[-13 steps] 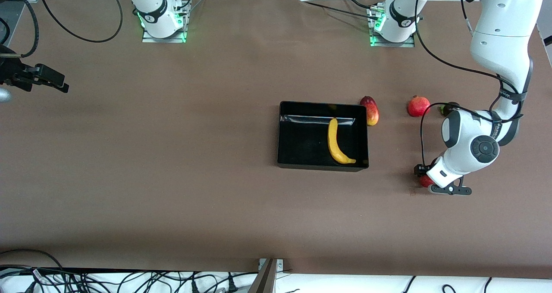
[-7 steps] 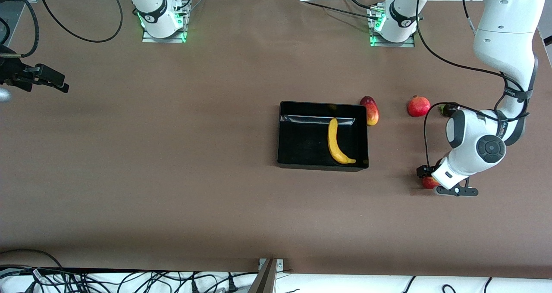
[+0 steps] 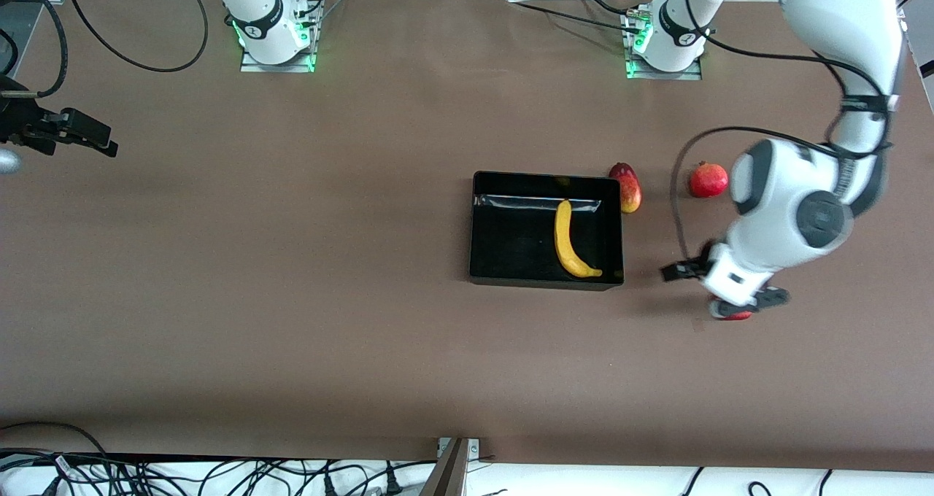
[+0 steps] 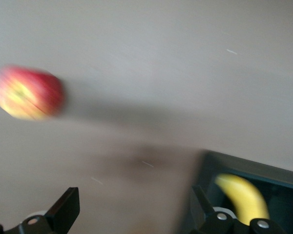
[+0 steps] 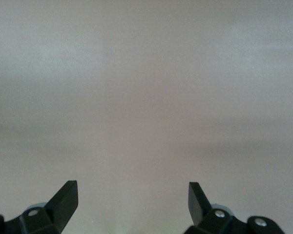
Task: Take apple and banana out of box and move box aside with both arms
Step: 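Lift the apple out of the tray and set it on the table, then reach into the tray and grasp the yellow banana with the left gripper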
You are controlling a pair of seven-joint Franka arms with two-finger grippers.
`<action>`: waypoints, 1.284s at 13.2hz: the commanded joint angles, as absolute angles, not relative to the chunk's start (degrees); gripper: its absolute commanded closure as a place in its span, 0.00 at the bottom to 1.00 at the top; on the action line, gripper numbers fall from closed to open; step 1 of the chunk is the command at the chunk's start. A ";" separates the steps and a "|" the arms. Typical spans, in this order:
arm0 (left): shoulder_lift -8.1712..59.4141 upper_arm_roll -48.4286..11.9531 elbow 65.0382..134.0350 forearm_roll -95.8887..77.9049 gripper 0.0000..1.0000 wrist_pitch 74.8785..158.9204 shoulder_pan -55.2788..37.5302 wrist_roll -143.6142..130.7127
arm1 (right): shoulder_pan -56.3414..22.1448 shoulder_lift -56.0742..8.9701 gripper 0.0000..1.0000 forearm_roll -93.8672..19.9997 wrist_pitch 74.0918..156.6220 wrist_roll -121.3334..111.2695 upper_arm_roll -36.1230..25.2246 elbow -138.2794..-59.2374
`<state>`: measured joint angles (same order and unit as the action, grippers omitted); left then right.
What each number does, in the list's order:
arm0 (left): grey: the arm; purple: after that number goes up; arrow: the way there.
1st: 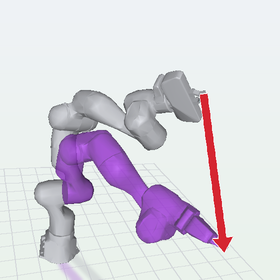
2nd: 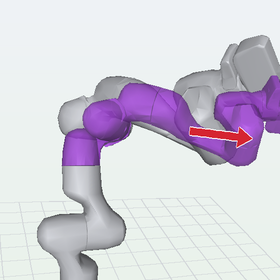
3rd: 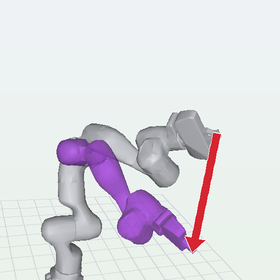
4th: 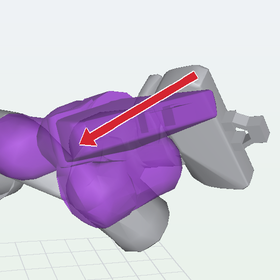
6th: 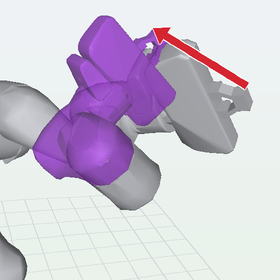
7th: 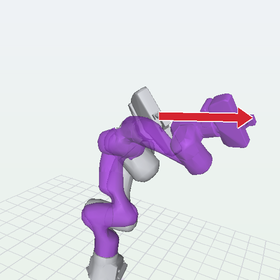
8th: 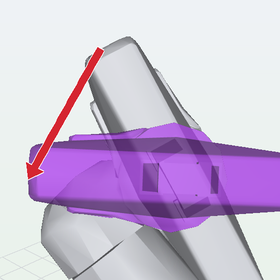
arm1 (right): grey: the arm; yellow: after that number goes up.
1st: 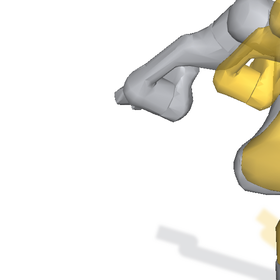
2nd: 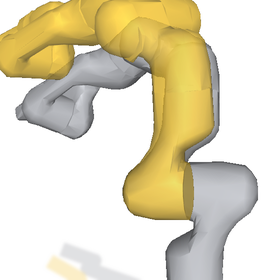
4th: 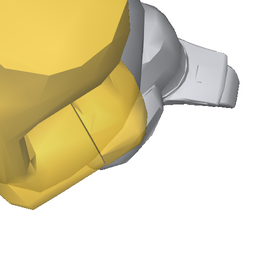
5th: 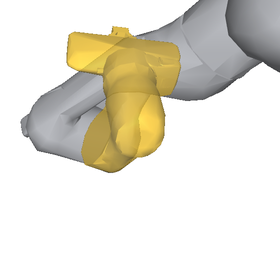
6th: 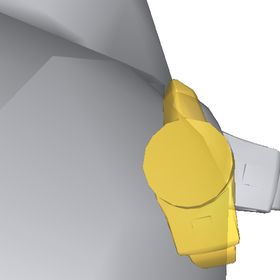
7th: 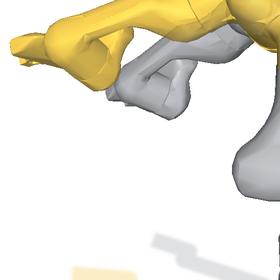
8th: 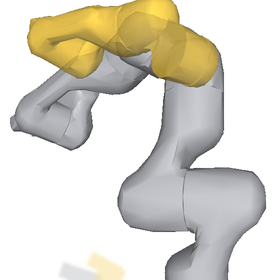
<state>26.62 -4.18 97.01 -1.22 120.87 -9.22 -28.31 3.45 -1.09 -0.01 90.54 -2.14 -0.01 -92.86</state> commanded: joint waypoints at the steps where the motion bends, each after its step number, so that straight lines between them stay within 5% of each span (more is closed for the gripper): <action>1: 30.22 -6.21 98.70 -1.67 0.00 124.09 -14.76 -36.37 | 3.16 -0.88 0.00 -0.18 89.91 -1.49 -0.09 -92.64; 4: 34.17 -10.97 100.80 4.03 0.00 129.71 -14.94 -44.53 | 3.16 -0.88 0.00 -0.18 89.91 -1.49 -0.09 -92.64; 13: 36.21 -12.12 106.26 7.91 0.02 138.59 -14.86 -48.42 | 2.99 -0.88 0.00 -0.18 89.91 -1.49 0.00 -92.64; 15: 36.82 -12.30 106.52 8.26 0.28 139.83 -14.85 -50.17 | 3.08 -0.88 0.00 -0.18 89.74 -1.49 0.00 -92.64; 17: 37.18 -12.48 106.61 11.85 0.74 140.45 -14.77 -53.42 | 2.99 -0.88 0.00 -0.18 89.74 -1.49 0.00 -92.64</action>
